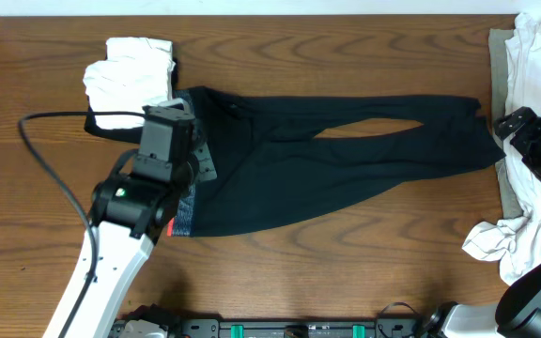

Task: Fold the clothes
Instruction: 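Drag the waistband left and down with the left gripper to flatten leggings, then move the right gripper to the leggings' leg ends at the right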

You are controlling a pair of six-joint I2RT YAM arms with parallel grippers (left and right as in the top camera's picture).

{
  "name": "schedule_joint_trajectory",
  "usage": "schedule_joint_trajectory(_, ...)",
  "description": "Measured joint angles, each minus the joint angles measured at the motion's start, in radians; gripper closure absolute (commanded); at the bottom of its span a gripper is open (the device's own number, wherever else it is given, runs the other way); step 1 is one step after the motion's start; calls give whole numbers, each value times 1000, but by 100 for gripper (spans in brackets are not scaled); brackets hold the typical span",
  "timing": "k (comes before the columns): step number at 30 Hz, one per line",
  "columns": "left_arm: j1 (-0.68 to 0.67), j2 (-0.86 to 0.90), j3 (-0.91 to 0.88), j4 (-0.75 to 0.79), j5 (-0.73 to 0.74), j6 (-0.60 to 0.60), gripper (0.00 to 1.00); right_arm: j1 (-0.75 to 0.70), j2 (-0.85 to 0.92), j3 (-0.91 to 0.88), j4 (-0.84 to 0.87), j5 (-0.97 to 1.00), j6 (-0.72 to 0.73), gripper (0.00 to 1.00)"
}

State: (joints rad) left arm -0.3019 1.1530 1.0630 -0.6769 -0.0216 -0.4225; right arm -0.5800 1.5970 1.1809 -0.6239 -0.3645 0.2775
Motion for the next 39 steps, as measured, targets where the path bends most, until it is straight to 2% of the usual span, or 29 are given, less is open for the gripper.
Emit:
schedule_joint_trajectory(2, 0, -3, 0, 32, 4, 1, 58, 0, 0, 0, 8, -8, 0, 1)
schedule_joint_trajectory(5, 0, 18, 0, 52, 12, 6, 49, 0, 0, 0, 11, -72, -5, 1)
schedule_joint_trajectory(7, 0, 40, 0, 53, 15, 6, 46, 0, 0, 0, 23, -149, -39, 13)
schedule_joint_trajectory(11, 0, 66, 0, 54, 14, 19, 41, 6, -1, 11, 20, -247, -98, 21)
schedule_joint_trajectory(13, 0, 68, 0, 59, 14, 40, 30, 28, -1, 39, -3, -249, -127, 26)
schedule_joint_trajectory(14, 0, 68, 0, 65, 14, 48, 18, 45, -1, 59, -11, -243, -137, 29)
schedule_joint_trajectory(16, 0, 68, 0, 76, 7, 58, 13, 101, -1, 117, -27, -207, -158, 37)
schedule_joint_trajectory(17, 0, 68, 0, 76, 3, 61, 2, 136, -1, 150, -34, -176, -168, 42)
schedule_joint_trajectory(23, 0, 68, 0, 76, -9, 65, 2, 298, -7, 234, -36, 64, -245, 55)
schedule_joint_trajectory(26, 0, 68, 0, 76, -9, 65, 2, 314, -2, 234, -38, 154, -271, 66)
schedule_joint_trajectory(31, 0, 68, 0, 76, -9, 65, 2, 305, 52, 234, -31, 203, -309, 67)
schedule_joint_trajectory(39, 0, 68, 0, 75, -9, 65, 2, 287, 282, 234, 21, 214, -329, 67)
